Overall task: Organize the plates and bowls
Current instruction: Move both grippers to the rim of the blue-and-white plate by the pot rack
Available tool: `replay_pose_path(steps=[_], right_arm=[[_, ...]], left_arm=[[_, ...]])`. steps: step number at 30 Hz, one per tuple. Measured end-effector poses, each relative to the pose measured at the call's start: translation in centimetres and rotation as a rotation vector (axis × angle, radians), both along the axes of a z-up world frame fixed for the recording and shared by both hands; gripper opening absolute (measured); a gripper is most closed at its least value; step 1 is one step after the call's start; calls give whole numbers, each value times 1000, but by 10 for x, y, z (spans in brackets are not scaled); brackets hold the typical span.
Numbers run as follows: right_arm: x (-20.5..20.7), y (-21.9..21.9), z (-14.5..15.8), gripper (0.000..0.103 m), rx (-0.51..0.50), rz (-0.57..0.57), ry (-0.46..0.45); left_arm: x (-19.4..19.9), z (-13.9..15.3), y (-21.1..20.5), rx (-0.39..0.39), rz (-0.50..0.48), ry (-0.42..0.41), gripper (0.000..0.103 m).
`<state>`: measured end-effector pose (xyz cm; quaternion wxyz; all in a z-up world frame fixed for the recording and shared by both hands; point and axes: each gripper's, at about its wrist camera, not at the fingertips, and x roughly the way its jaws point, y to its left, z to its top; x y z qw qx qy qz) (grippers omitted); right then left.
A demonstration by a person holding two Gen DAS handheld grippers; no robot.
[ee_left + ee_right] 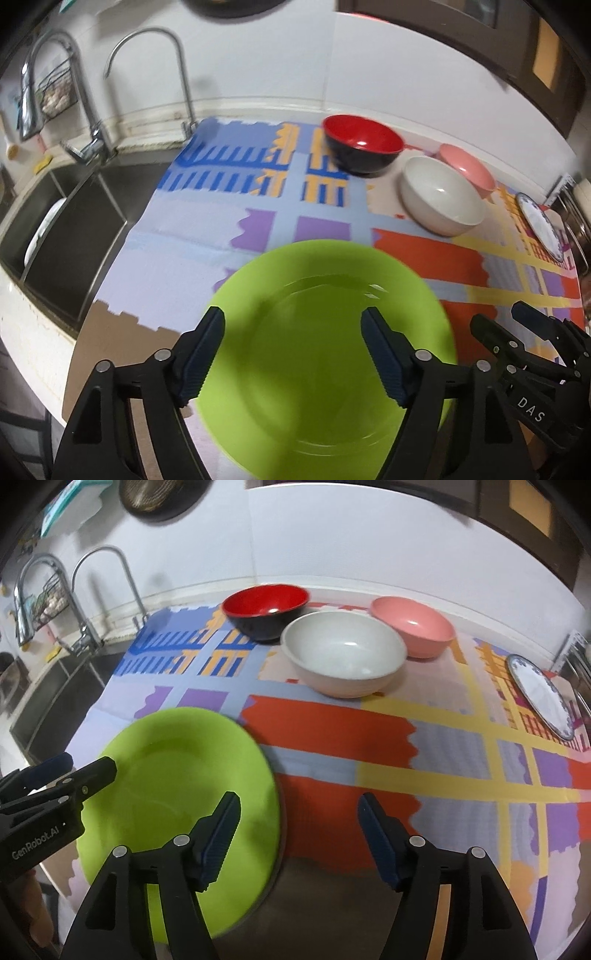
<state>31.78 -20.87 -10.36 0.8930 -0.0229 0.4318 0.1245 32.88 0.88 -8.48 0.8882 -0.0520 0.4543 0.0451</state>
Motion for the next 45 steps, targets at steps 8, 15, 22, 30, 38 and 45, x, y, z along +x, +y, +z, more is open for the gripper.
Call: replay_pose_path(steps=[8,15,22,30,38,45], right_arm=[[-4,-39,14,74,13,-63,-26],[-7,-78,28,74,-2,-125,-68],[-6,-113,45,74,-13,-187,-126],[-1,-156,55,74,-22,-256,-169],[8,-197,56,74,-18,-332,-183],[15,-236,54,74,-1,-434,-182]], left_arm=[[7,17,-40,27,-93,-55,84],[14,36,-76,52,-162,-113,91],[21,55,-112,77,-214,-179,97],[35,68,-155,92,-271,-232,98],[60,77,-208,92,-368,-242,98],[84,80,-252,101,-473,-227,98]])
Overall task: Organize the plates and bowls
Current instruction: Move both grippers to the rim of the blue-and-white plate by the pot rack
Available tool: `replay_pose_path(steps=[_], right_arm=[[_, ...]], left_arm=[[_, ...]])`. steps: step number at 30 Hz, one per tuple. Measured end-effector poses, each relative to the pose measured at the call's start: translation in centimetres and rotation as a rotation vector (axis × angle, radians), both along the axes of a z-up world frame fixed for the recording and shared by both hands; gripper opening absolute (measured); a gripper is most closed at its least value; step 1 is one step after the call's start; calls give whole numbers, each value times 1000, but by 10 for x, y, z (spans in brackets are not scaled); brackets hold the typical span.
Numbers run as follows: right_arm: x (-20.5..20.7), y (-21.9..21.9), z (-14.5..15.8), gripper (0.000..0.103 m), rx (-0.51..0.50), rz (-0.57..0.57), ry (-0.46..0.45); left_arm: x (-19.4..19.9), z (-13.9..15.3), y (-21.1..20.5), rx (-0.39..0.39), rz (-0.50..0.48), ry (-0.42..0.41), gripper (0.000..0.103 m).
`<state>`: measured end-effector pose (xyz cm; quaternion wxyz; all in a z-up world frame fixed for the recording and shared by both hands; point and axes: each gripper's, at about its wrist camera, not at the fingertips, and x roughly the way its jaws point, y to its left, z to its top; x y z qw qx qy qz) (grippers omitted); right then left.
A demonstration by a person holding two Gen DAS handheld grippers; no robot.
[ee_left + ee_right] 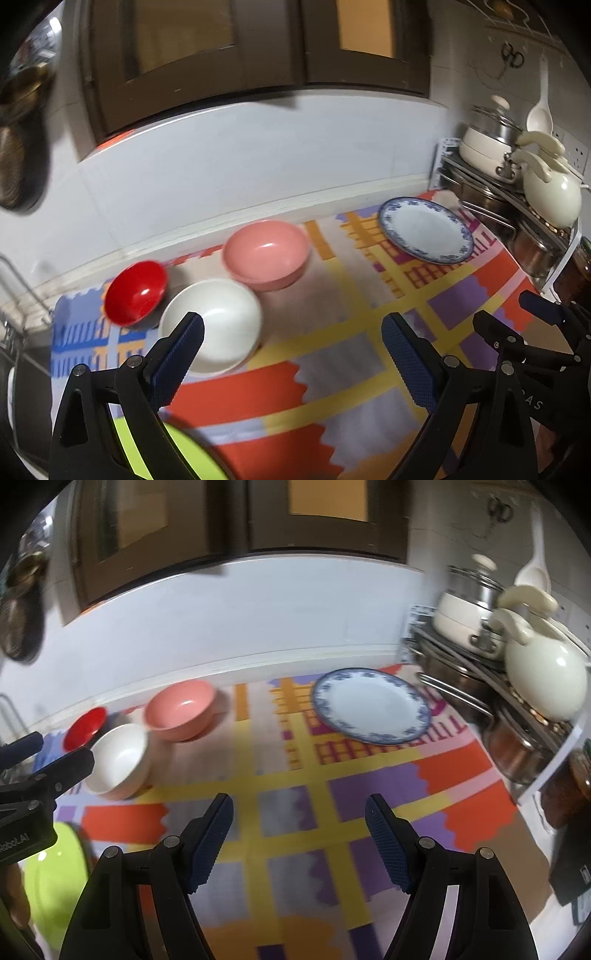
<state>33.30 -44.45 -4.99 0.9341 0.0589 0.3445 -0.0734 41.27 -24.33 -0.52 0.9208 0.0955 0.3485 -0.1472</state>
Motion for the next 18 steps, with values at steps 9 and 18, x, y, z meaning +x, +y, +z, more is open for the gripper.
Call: replay_pose_path(steps=[9,18], right_arm=[[18,-45,-6,74,-21,-93,-1],[47,-92,-13,74,2,-202,-15]], left_arm=[[40,-8,-52,-13,-107,65,98],[79,-22,-97,9,-159,35,98]])
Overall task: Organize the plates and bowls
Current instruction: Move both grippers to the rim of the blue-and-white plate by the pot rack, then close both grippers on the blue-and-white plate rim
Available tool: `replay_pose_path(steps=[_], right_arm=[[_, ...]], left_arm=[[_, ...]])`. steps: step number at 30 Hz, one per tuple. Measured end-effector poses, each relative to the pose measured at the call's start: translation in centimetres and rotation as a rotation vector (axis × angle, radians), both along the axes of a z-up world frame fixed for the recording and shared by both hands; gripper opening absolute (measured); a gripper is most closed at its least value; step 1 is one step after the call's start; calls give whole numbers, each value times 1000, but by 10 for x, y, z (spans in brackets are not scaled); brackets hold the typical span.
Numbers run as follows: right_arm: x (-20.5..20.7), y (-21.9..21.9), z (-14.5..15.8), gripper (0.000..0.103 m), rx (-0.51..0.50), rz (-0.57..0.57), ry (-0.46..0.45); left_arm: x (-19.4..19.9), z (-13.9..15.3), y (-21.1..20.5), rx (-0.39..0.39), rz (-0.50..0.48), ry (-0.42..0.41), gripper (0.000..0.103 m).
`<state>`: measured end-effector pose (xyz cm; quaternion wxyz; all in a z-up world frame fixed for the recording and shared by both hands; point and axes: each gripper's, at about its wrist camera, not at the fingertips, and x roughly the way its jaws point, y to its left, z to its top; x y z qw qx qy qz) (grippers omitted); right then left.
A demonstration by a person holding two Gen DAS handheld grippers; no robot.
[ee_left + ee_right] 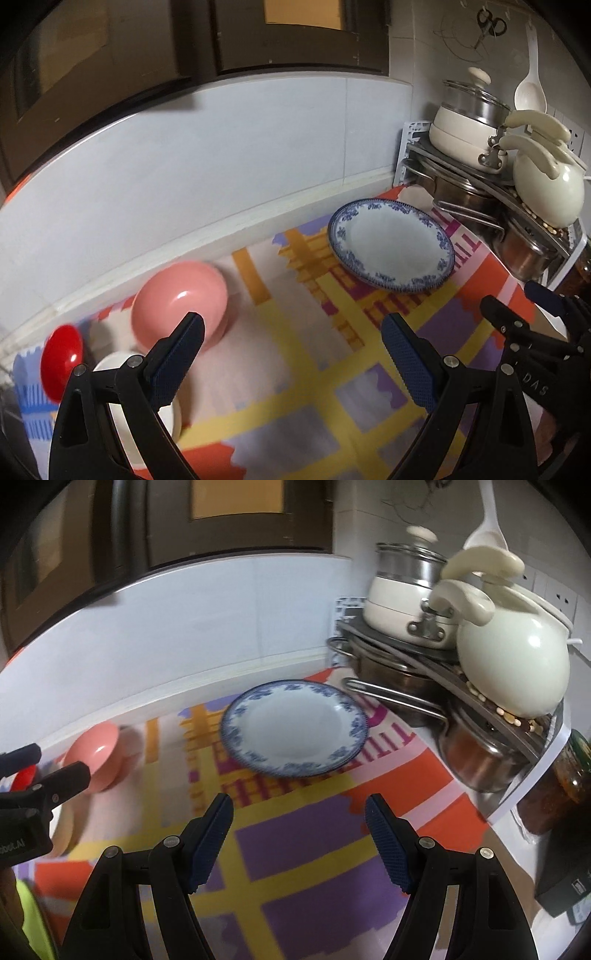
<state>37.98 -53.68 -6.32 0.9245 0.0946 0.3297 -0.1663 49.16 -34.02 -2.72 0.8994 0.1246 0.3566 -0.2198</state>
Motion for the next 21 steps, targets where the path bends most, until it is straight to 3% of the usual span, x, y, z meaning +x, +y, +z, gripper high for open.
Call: replay_pose_path(steps=[21], right_arm=[[92,-87,-47,74,58,-187,-39]], left_arm=[[104,-63,-87,1,11,48,94]])
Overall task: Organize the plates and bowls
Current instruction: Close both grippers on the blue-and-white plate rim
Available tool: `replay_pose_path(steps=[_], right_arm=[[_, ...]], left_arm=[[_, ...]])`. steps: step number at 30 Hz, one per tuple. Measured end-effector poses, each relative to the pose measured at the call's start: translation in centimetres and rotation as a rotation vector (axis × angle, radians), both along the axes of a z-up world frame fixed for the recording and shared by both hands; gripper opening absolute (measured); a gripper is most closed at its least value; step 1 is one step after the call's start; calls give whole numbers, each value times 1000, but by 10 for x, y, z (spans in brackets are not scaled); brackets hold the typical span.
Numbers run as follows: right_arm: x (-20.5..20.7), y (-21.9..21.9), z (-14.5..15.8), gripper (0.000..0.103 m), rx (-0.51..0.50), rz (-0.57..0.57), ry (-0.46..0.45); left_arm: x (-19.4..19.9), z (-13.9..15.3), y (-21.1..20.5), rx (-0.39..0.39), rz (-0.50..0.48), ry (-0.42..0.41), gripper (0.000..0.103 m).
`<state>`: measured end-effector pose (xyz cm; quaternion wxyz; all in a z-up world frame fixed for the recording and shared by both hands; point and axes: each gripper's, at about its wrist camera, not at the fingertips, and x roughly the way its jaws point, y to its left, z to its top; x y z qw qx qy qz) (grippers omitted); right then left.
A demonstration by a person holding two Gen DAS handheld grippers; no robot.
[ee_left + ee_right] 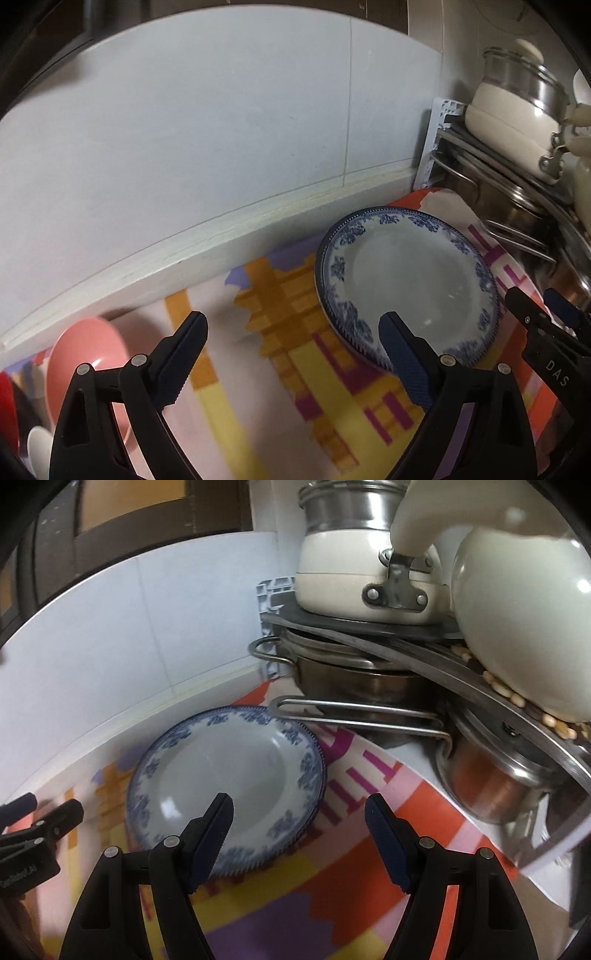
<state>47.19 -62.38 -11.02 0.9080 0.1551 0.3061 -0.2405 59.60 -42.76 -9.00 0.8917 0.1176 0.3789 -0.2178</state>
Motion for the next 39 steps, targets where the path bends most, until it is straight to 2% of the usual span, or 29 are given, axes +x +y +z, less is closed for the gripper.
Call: replay_pose_path(steps=[9,14,23,25,29,33,34,38,39], right_arm=[[33,-16,-18,74,-11,-21,29],[42,-21,-30,74,-24,-25,29],[54,-34,-50,72,66,-10,90],[58,-39,-56,66,107,-9,109],[60,-39,-58,63,100,-10,109],[71,-36,-61,60,86,2,121],[73,-36,-61,55,84,5,121],[77,-33,-62,49,84,27,115],[74,-35,-62,47,86,27,112]], left_arm=[[33,-26,-22,14,-23,23,90],[44,-38,-28,16,-31,32,82],[55,-49,-39,2,-54,77,75],[58,-50,-40,2,-50,83,73],[64,-55,-41,-6,-45,130,65],[67,-54,-38,-28,-40,139,57],[68,-54,-38,-36,-44,150,54],[66,-53,-38,-49,-61,161,36],[66,-52,-39,-50,-63,166,34]])
